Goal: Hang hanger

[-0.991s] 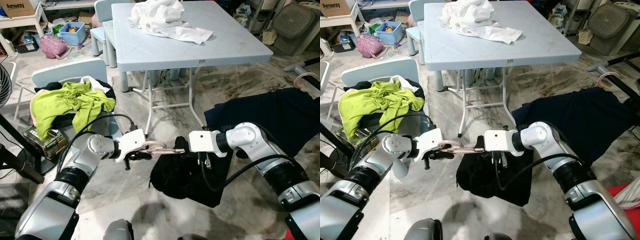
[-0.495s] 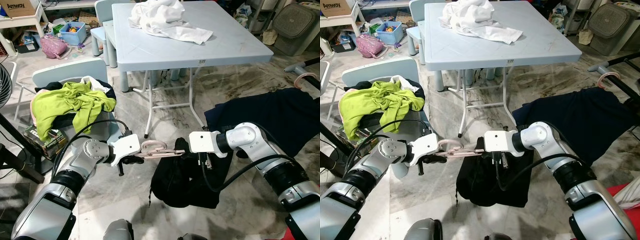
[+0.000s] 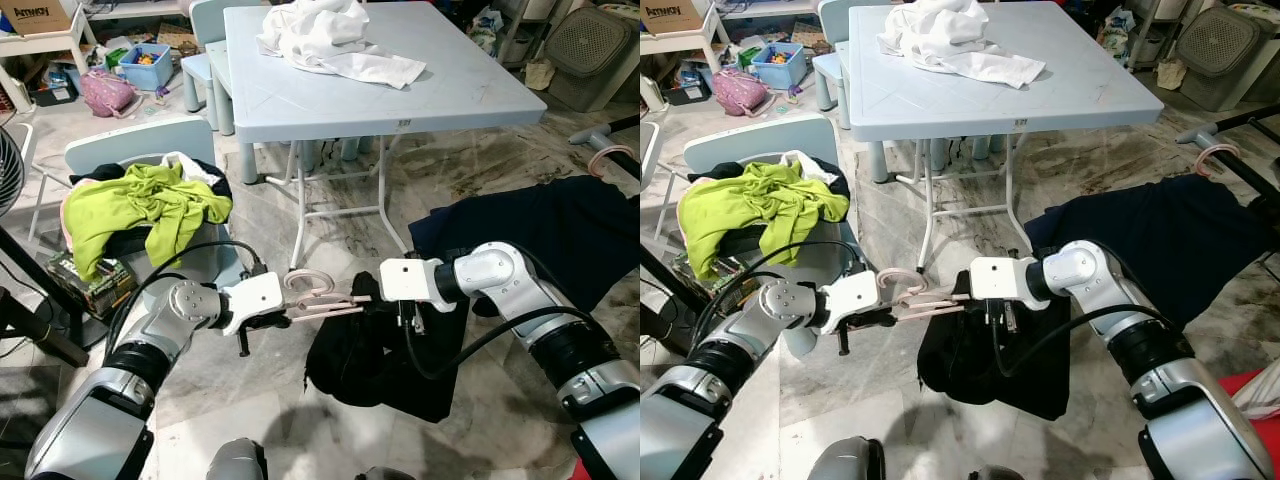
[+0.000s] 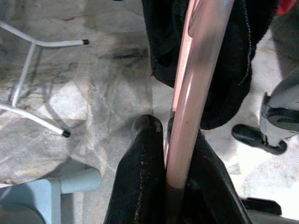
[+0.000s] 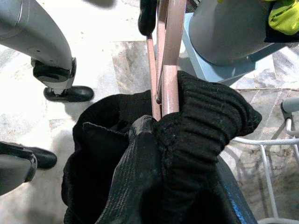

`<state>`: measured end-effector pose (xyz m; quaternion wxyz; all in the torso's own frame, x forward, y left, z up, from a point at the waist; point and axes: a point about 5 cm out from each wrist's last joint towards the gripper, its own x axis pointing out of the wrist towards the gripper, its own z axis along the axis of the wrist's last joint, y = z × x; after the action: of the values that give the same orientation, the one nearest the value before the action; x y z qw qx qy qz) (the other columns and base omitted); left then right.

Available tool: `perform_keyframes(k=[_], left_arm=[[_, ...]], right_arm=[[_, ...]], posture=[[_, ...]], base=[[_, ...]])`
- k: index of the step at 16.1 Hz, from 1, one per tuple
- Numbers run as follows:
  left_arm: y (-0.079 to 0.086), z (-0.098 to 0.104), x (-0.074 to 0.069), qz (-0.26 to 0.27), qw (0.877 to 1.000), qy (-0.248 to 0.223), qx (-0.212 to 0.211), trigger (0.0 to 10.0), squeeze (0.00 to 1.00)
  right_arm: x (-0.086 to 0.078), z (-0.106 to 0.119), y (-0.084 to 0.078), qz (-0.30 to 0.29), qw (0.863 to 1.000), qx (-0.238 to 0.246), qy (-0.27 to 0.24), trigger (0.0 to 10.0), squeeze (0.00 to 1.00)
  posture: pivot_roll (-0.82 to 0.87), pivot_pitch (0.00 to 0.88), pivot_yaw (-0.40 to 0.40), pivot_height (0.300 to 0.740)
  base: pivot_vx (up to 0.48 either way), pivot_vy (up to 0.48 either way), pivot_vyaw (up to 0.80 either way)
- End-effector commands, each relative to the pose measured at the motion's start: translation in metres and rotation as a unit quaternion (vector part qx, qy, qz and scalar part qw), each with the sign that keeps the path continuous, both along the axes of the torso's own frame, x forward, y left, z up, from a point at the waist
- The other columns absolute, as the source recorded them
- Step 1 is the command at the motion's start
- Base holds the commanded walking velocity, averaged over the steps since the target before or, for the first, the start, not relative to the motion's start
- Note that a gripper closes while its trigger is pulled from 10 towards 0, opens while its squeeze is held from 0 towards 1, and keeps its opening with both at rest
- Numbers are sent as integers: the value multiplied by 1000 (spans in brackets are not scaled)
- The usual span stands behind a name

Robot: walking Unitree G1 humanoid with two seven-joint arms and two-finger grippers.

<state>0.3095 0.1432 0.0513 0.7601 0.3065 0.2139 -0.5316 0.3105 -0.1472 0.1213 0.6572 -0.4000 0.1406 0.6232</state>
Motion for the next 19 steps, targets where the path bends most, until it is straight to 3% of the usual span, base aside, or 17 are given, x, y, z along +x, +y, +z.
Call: perform_keyframes(k=[1, 3, 4, 10, 14, 18, 19], left_arm=[[5, 6, 8, 35, 999, -26, -11, 0, 0], [4, 8, 9, 42, 998, -36, -22, 0, 0], [5, 8, 9, 46, 998, -39, -24, 0, 0], [12, -1, 3, 97, 993, -26, -65, 0, 0], [12, 3, 4, 109, 989, -64, -82, 0, 0], [6, 4, 5, 122, 984, -88, -96, 0, 0], [5, 4, 4, 121, 984, -90, -98, 0, 0]], right_arm=[[0, 8, 4, 21, 1000, 4, -7, 10000, 0], [0, 8, 4, 18, 1000, 13, 6, 10000, 0], [1, 11, 6, 14, 1000, 24, 7, 10000, 1000], [14, 41, 13, -1, 996, 88, -26, 10000, 1000], [23, 38, 17, -25, 989, 82, -117, 10000, 1000], [35, 37, 30, -105, 969, 119, -188, 10000, 1000], [38, 35, 32, -137, 958, 132, -214, 10000, 1000]], posture=[[-78, 20, -29, 740], [-79, 22, -31, 740], [-79, 22, -31, 740], [-82, 27, -33, 740], [-78, 36, -35, 740], [-76, 36, -33, 740], [-77, 36, -33, 740]], base=[[0, 0, 0], [0, 0, 0], [0, 0, 0], [0, 0, 0], [0, 0, 0], [0, 0, 0], [0, 0, 0]])
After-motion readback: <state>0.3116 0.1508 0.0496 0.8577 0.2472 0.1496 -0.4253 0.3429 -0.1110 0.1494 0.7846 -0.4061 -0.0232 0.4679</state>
